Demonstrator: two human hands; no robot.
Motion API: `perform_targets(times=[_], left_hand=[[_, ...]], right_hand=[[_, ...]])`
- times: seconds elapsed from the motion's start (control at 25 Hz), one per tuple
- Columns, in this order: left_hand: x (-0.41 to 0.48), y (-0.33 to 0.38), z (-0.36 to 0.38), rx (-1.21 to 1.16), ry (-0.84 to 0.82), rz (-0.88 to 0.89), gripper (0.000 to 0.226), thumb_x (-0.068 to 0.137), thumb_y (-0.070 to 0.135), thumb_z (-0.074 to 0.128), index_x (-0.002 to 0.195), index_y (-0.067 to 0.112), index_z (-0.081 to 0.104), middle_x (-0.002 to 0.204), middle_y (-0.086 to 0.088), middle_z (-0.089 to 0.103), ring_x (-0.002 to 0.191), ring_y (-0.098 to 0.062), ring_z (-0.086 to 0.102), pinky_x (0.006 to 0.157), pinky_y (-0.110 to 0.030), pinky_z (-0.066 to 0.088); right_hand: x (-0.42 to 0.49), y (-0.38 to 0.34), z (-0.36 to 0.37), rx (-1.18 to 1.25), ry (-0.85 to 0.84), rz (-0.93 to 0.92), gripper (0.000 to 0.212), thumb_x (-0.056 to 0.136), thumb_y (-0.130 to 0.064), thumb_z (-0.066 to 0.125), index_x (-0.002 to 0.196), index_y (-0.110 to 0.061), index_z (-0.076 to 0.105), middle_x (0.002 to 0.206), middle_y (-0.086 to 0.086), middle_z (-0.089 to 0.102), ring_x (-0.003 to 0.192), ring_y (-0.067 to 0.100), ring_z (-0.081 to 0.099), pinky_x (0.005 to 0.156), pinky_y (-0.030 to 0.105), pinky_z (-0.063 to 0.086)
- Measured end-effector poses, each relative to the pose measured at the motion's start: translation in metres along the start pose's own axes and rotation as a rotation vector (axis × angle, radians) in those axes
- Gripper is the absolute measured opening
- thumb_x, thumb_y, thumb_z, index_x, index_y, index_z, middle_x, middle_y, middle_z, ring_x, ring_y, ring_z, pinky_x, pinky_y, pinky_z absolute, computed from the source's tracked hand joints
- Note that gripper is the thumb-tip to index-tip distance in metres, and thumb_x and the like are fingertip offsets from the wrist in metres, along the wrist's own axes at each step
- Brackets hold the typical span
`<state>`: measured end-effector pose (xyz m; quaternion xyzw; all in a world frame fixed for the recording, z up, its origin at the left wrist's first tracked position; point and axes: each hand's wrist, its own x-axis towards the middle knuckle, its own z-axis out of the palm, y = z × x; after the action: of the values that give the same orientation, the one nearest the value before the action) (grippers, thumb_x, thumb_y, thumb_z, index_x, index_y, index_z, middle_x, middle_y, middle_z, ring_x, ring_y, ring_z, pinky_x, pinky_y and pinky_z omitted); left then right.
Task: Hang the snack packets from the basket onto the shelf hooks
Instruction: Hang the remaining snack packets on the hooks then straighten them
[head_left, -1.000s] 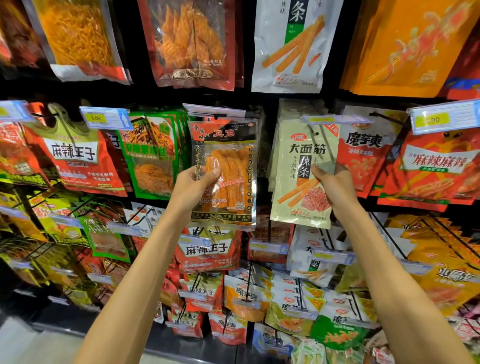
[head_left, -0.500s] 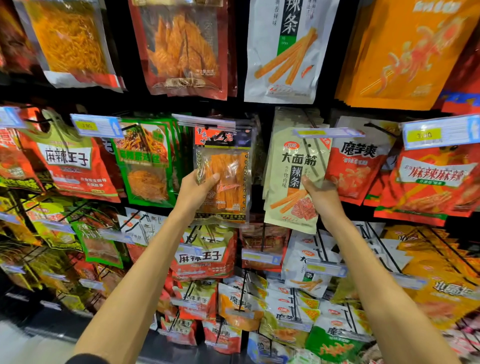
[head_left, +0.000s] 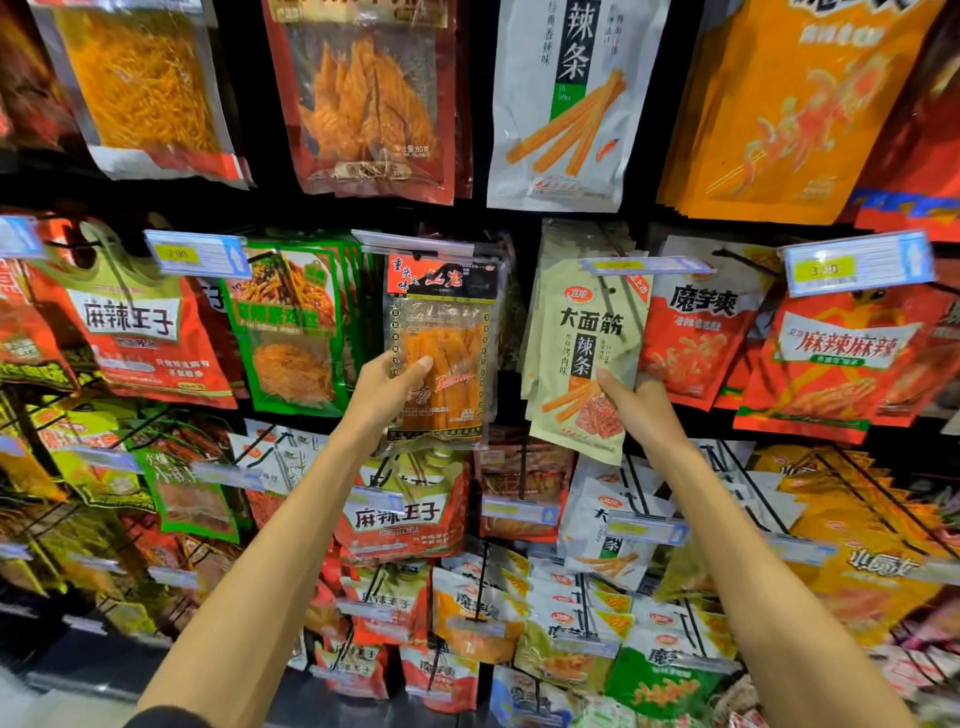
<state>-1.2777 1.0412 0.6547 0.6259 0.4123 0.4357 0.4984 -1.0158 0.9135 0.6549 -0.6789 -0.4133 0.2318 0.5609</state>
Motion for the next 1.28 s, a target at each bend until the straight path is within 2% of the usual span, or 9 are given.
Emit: perform_targets(times=[0.08, 0.2, 0.28, 0.36, 0.48, 0.64, 0.88, 1.12, 1.28], left_hand=[[0.001, -0.001, -0.002, 0.046, -0.005, 0.022, 0.038, 0.096, 0.034, 0.059, 0.13, 0.016, 0.054, 0.113, 0.012, 0.05, 0.109, -0.01, 0.047, 0.091, -0.031, 0.035], [0.001, -0.005, -0.01, 0.237, 0.0, 0.081, 0.032, 0.098, 0.034, 0.057, 0.125, 0.016, 0.054, 0.112, 0.01, 0.05, 0.11, -0.015, 0.051, 0.088, -0.03, 0.037], [0.001, -0.008, -0.019, 0.423, 0.02, 0.126, 0.04, 0.097, 0.038, 0.056, 0.126, 0.011, 0.052, 0.113, 0.007, 0.054, 0.106, -0.017, 0.054, 0.086, -0.033, 0.043], [0.0, -0.012, -0.028, 0.685, 0.057, 0.201, 0.038, 0.097, 0.043, 0.054, 0.113, 0.009, 0.052, 0.101, -0.005, 0.063, 0.091, -0.026, 0.062, 0.074, -0.041, 0.05], [-0.003, -0.015, -0.044, 0.995, 0.096, 0.349, 0.036, 0.098, 0.044, 0.05, 0.105, 0.009, 0.051, 0.086, -0.009, 0.062, 0.081, -0.03, 0.061, 0.054, -0.036, 0.043], [-0.005, -0.012, -0.062, 1.22, 0.045, 0.423, 0.042, 0.098, 0.046, 0.047, 0.118, 0.009, 0.05, 0.104, -0.014, 0.062, 0.104, -0.036, 0.056, 0.067, -0.041, 0.043], [-0.006, -0.009, -0.076, 1.301, -0.009, 0.406, 0.048, 0.098, 0.052, 0.043, 0.124, 0.012, 0.048, 0.113, -0.013, 0.061, 0.114, -0.036, 0.051, 0.088, -0.048, 0.044], [0.016, -0.003, -0.078, 1.26, -0.008, 0.394, 0.051, 0.099, 0.053, 0.04, 0.125, 0.009, 0.046, 0.115, -0.016, 0.061, 0.113, -0.038, 0.05, 0.081, -0.047, 0.048], [0.039, -0.001, -0.068, 1.011, -0.043, 0.308, 0.07, 0.095, 0.059, 0.043, 0.14, 0.006, 0.036, 0.125, -0.019, 0.058, 0.12, -0.037, 0.05, 0.087, -0.047, 0.049]], right_hand=[[0.001, 0.007, -0.001, -0.111, 0.007, -0.007, 0.057, 0.088, -0.049, 0.06, 0.109, 0.004, 0.063, 0.113, 0.033, 0.06, 0.101, 0.049, 0.059, 0.089, 0.062, 0.048], [-0.008, 0.005, 0.001, -0.321, 0.0, -0.007, 0.031, 0.096, -0.033, 0.058, 0.111, -0.007, 0.065, 0.109, 0.012, 0.07, 0.1, 0.029, 0.066, 0.083, 0.042, 0.054], [-0.014, 0.006, 0.001, -0.543, -0.016, 0.011, 0.034, 0.095, -0.036, 0.057, 0.117, -0.01, 0.059, 0.111, 0.006, 0.067, 0.101, 0.026, 0.064, 0.078, 0.035, 0.05], [-0.021, 0.004, 0.002, -0.807, -0.035, 0.052, 0.041, 0.096, -0.039, 0.055, 0.121, -0.007, 0.051, 0.111, 0.009, 0.063, 0.101, 0.031, 0.061, 0.077, 0.037, 0.05], [-0.036, -0.001, 0.009, -1.115, 0.012, 0.023, 0.043, 0.096, -0.04, 0.053, 0.119, -0.004, 0.049, 0.113, 0.015, 0.058, 0.101, 0.035, 0.059, 0.075, 0.04, 0.05], [-0.055, -0.017, 0.029, -1.343, 0.14, -0.078, 0.046, 0.095, -0.039, 0.056, 0.122, -0.002, 0.05, 0.12, 0.016, 0.056, 0.112, 0.036, 0.056, 0.079, 0.043, 0.049], [-0.062, -0.047, 0.067, -1.411, 0.119, -0.099, 0.048, 0.098, -0.037, 0.049, 0.134, -0.005, 0.045, 0.133, 0.017, 0.051, 0.123, 0.035, 0.048, 0.087, 0.044, 0.046], [-0.041, -0.068, 0.108, -1.293, 0.025, -0.168, 0.048, 0.098, -0.042, 0.049, 0.129, -0.005, 0.047, 0.127, 0.015, 0.054, 0.119, 0.034, 0.05, 0.088, 0.043, 0.046], [-0.012, -0.066, 0.125, -1.099, -0.008, -0.163, 0.061, 0.097, -0.048, 0.049, 0.137, -0.003, 0.04, 0.133, 0.017, 0.051, 0.123, 0.035, 0.047, 0.09, 0.045, 0.046]])
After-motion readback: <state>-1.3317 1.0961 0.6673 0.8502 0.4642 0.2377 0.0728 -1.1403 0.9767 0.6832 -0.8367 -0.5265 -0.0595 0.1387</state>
